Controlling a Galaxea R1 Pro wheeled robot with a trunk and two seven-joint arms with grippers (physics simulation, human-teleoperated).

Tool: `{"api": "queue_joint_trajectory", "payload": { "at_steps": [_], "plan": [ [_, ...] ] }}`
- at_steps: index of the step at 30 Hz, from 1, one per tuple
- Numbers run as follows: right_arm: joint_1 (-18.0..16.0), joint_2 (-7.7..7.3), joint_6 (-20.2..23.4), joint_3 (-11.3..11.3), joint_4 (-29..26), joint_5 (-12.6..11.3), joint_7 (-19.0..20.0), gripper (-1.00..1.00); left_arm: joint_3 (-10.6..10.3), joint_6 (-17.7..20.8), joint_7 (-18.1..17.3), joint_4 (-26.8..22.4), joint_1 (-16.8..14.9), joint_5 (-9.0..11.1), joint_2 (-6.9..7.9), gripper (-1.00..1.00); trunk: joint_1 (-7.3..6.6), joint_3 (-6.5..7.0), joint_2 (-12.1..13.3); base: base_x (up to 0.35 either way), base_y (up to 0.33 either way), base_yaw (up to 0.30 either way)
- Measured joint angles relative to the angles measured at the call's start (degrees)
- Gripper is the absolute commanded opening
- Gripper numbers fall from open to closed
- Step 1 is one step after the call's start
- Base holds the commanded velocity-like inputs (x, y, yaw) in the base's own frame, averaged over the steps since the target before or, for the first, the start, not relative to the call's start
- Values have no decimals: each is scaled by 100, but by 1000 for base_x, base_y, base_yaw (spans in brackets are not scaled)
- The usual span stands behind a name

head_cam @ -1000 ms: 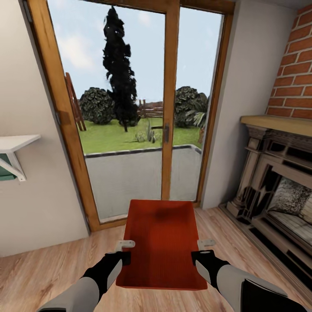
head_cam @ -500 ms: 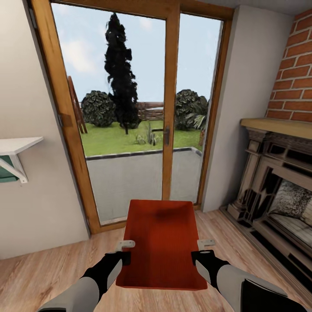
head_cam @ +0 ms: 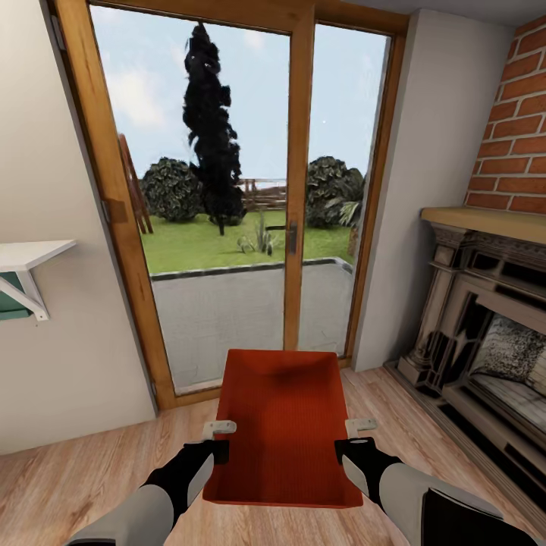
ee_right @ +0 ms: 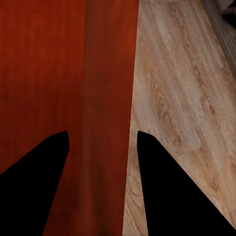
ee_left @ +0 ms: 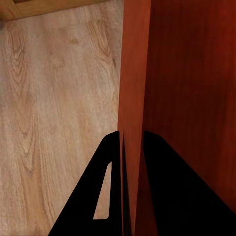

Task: Move the two storage containers from the living room to the garage. In the garage, place one container on the floor and stack the other container on top of it (either order is fine).

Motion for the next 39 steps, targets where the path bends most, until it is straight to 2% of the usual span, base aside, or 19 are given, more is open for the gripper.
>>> {"api": "queue_joint_trajectory", "payload": {
  "at_steps": [39],
  "plan": [
    [0,-5,1,-3,-4,-4,3,-100,0,6,2,-4,-2,1,-2,-100,0,0,0,2,0,0]
  ]
}}
